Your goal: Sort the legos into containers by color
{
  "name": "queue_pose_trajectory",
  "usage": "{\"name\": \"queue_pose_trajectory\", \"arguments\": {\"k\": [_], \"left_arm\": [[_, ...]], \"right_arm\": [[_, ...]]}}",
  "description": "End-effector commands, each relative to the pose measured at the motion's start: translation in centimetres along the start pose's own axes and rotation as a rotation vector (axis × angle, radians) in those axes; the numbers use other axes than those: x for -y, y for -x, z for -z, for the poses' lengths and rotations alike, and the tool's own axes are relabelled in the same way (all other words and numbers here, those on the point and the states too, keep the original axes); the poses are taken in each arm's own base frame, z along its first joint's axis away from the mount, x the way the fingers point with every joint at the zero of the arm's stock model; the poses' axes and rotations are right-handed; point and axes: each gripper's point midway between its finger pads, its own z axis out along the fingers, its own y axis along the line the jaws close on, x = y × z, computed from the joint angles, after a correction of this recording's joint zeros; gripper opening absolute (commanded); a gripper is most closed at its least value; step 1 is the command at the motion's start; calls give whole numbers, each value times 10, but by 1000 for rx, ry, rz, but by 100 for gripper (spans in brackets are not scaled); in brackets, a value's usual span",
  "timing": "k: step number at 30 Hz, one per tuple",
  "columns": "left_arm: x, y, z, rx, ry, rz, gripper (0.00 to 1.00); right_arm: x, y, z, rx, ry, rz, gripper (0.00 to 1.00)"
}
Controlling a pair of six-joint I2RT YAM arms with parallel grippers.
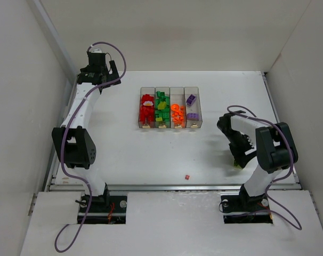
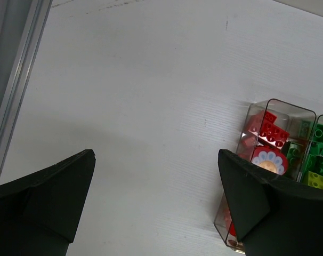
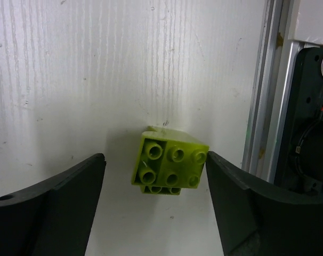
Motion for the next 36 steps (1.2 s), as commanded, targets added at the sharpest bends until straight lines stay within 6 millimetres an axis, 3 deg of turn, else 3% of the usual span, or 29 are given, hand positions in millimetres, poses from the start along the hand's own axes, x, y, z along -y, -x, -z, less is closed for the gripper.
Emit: {"name": "queue_pose_trajectory", "arguments": {"k": [1,6,10,15,17,19,21,22,24,26,27,28,29,30,31,33,35,36], "left_arm": [[-5,25,19,65,3,26,99],[-5,25,19,65,3,26,99],[-5,25,19,65,3,26,99],[-3,25,19,63,-6,25,95],[-1,24,19,58,-22,16,91],[5,27,22,62,-57,-11,88],[19,30,30,62,-151,-56,88],[29,27,32,54,-197,-84,88],[50,21,43,30,-338,-137,88],[62,23,52,57,-438,-246,90],[77,22,58,71,-523,-303,92],[78,32,62,143,-547,-428,94],[78,35,62,174,-558,-495,95],[77,43,66,217,-553,-562,97],[77,44,66,238,-561,-631,99],[77,63,81,344,-562,-760,99],[80,67,90,428,-587,-957,99],[80,70,100,466,-593,-1018,99]], "right_arm": [[0,6,-1,25,-6,-36,79],[-7,2,1,-2,6,-47,53],[-14,10,6,28,37,-16,26],[-36,19,35,113,175,31,13],[-49,22,59,150,260,29,0],[-64,27,101,239,397,62,0],[-65,40,132,374,470,109,0],[-69,34,154,406,542,128,0],[-73,41,193,428,640,141,0],[-72,47,234,419,757,103,0],[-73,52,245,435,785,147,0],[-84,58,276,418,891,101,0],[-91,54,285,418,929,137,0],[-95,58,308,417,1004,149,0],[-99,59,321,474,1040,262,0],[-112,55,368,434,1231,257,0],[-120,59,390,447,1335,318,0],[-127,58,413,405,1449,308,0]]}}
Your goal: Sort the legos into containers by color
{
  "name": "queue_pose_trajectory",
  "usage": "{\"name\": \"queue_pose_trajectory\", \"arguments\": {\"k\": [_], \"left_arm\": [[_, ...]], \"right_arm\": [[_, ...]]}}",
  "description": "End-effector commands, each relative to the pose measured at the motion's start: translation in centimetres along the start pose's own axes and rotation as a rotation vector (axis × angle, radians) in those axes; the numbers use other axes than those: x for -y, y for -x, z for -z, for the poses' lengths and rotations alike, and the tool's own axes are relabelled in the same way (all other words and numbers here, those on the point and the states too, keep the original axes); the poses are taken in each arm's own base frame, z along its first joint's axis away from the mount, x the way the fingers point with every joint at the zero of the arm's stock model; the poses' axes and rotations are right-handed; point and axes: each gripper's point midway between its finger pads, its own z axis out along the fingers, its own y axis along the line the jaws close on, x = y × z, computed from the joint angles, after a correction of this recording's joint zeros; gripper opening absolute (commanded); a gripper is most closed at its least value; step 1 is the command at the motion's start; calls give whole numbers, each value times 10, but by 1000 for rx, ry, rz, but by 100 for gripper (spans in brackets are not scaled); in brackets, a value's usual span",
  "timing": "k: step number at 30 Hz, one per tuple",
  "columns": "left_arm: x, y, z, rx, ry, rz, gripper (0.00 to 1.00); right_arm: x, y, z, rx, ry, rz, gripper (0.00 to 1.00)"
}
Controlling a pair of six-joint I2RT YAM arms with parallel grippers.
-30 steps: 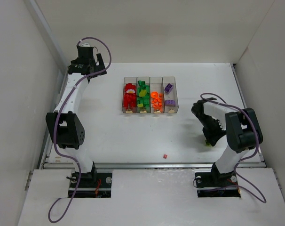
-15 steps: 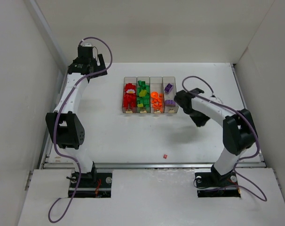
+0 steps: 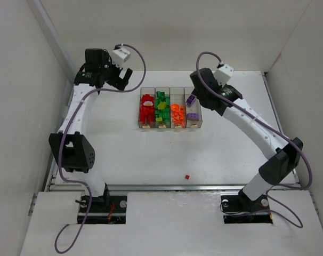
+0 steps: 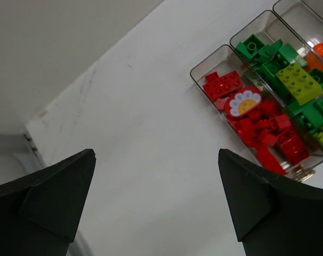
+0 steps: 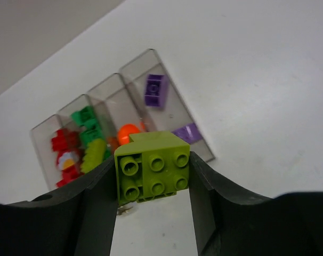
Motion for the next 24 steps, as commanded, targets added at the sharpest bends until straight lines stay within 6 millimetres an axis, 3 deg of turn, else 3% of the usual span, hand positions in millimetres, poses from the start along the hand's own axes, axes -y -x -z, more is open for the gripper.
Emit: {"name": "queue_pose_trajectory", "arguments": {"k": [1,3,5,7,8,9,10,11,12,14,15,17,18,19,21,24], "left_arm": [[6,69,51,229,-14,-454,99],[17,73,58,246,-19,-578,99],[55,64,52,243,-99,-643,99],[91,66,62,278,-153,-693,99],[127,57,57,273,-226,-719,99],[141,56,57,275,-230,-741,99],[170,53,59,285,-244,-734,99],[184,69,69,349,-246,-728,99],[189,52,60,308,-209,-712,99],[200,60,71,369,-129,-693,99],[218,60,68,430,-102,-706,99],[210,67,80,478,52,-680,94],[218,80,85,550,100,-675,93],[218,72,83,544,133,-678,93],[205,78,87,554,257,-634,90],[205,77,86,534,346,-677,85]], "right_arm": [[-70,52,14,76,347,33,0],[-90,66,24,94,460,7,0],[-101,69,29,104,519,26,0],[-117,66,41,73,623,23,0],[-123,64,46,60,660,25,0],[-127,62,50,48,691,27,0],[-133,58,60,17,737,-4,0],[-131,54,61,6,742,2,0],[-131,51,64,-26,749,-46,0],[-131,43,72,-87,776,-103,0],[-128,39,75,-113,777,-137,0],[-123,31,80,-190,760,-227,0],[-119,29,85,-212,762,-259,0],[-118,28,89,-245,761,-313,0],[-117,19,99,-316,787,-349,0],[-113,2,109,-454,827,-394,0]]}}
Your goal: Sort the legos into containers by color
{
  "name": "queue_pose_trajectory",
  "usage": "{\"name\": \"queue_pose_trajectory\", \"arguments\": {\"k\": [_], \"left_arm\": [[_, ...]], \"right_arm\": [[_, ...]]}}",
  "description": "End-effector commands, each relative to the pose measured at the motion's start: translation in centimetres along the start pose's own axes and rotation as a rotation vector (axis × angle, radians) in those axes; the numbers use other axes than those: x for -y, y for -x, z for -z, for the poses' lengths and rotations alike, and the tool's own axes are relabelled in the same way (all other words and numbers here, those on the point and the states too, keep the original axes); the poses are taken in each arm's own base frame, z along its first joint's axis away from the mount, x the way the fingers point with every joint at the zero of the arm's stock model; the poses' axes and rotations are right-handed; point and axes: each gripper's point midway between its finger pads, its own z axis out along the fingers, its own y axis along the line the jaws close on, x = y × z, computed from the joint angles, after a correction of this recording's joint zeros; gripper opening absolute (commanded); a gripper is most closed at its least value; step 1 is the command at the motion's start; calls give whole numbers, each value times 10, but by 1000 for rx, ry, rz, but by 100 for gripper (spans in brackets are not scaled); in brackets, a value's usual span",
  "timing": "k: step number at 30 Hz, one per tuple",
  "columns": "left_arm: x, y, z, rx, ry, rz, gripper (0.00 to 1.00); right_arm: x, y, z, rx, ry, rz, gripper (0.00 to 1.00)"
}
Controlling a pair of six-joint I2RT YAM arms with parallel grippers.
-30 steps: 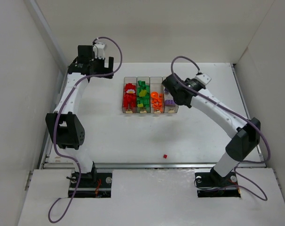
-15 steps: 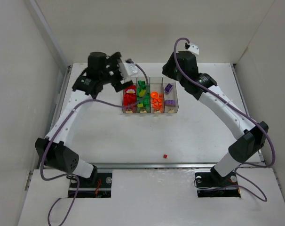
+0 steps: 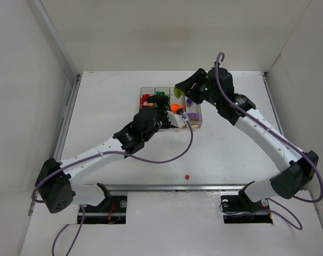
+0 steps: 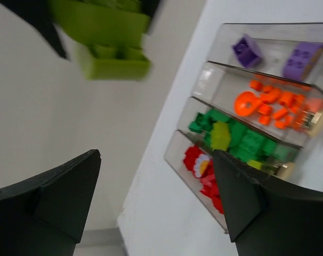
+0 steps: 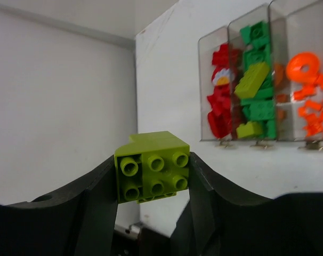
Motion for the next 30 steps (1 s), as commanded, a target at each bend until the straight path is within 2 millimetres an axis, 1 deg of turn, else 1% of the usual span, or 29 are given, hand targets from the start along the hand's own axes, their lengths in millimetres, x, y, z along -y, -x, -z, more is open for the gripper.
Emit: {"name": "queue_pose_trajectory", "arguments": {"k": [1,3,4,5,6,7,8,9,10,11,12,13,14,15,16,17,19,23,24,25,26,27,28,30], "left_arm": [[-68,27,16,36,351,19,83],[-65,24,17,30,368,-41,79],[-64,29,21,45,373,-54,76],[-60,25,20,42,372,-68,70],[-55,31,22,73,355,-87,68],[-57,34,27,96,360,-95,66],[-56,36,30,116,358,-127,66],[-43,38,32,161,316,-171,66],[-39,40,35,193,307,-208,66],[-41,47,42,236,332,-296,66],[-19,38,44,264,304,-354,66],[-11,49,50,364,298,-401,68],[-6,54,61,455,311,-469,68],[-16,55,67,461,347,-465,68],[-1,60,71,527,312,-482,68],[-4,65,76,553,318,-463,68],[1,66,75,569,296,-460,68],[-1,65,75,566,316,-456,69],[0,66,74,558,326,-480,69],[4,64,70,550,314,-494,69],[-1,67,73,557,339,-501,69],[2,66,69,552,327,-503,69],[-1,68,68,554,338,-512,69],[1,73,66,563,333,-512,69]], "right_arm": [[-24,-18,15,-132,132,-142,0],[-23,-27,20,-173,143,-141,0],[-23,-32,23,-196,155,-132,0],[-16,-38,25,-212,147,-123,0],[-12,-37,23,-214,148,-114,0],[-17,-40,28,-227,183,-111,0],[-11,-41,28,-235,186,-100,0],[-11,-41,30,-251,199,-86,0],[-10,-41,30,-249,201,-69,0],[-11,-44,31,-263,213,-47,0],[-9,-41,31,-259,215,-29,0],[-8,-43,31,-264,224,0,0],[-9,-44,32,-277,254,26,0],[-11,-41,33,-279,274,26,0],[-10,-44,34,-292,292,50,0],[-11,-46,35,-304,303,63,0],[-13,-46,37,-315,328,84,0],[-10,-53,42,-345,340,93,0],[-6,-55,40,-351,332,90,0],[-8,-58,41,-359,336,93,0],[-10,-63,43,-369,342,96,0],[-10,-63,43,-367,344,105,0],[-12,-68,45,-385,355,109,0],[-12,-68,45,-385,355,109,0]]}}
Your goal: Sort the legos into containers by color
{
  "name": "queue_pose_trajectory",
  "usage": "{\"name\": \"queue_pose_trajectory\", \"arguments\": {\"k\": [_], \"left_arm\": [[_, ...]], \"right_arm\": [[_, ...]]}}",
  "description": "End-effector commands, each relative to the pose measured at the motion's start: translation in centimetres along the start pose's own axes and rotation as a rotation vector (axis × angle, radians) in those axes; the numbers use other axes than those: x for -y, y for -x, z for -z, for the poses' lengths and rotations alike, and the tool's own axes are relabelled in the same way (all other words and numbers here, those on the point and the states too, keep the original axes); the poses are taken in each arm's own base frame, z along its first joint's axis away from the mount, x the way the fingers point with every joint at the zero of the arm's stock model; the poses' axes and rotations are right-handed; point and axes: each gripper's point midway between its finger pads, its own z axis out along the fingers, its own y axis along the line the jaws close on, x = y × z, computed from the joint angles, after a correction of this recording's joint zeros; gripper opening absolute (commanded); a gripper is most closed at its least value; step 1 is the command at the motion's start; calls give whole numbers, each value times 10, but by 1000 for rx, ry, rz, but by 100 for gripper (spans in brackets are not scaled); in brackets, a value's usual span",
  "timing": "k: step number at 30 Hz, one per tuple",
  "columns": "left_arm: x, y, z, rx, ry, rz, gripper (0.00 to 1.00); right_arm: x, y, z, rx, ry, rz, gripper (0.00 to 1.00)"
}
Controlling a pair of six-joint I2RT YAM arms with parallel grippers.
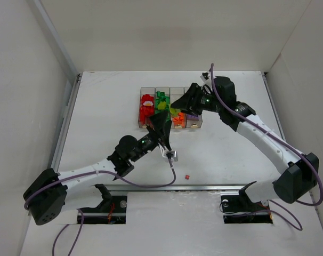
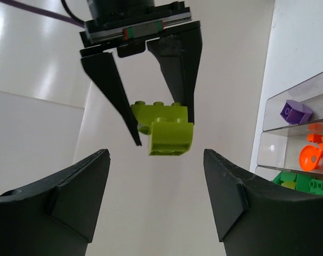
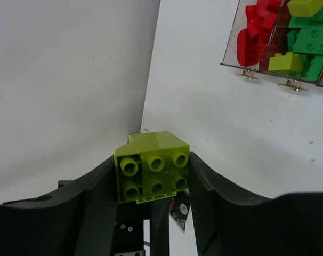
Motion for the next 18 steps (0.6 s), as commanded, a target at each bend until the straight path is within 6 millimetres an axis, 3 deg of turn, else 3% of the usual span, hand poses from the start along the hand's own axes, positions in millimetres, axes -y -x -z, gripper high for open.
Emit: {"name": "queue_pose_trajectory", "arguments": {"k": [1,4,12,16,18], "left_arm": [[-20,10,-6,37,71,-32,67],[-19,9,-10,36,62,-40,60],[-19,7,-19,16,62,-46,55],[-28,10,-20,17,89,-56,45],[-25,7,-21,4,82,-55,35]], "right_arm": [[-31,-2,9,9,105,78,0],[-32,-2,7,1,111,79,0],[-38,-10,7,-23,124,66,0],[-38,-16,3,-44,128,65,0],[-36,-18,1,-58,125,61,0]]}}
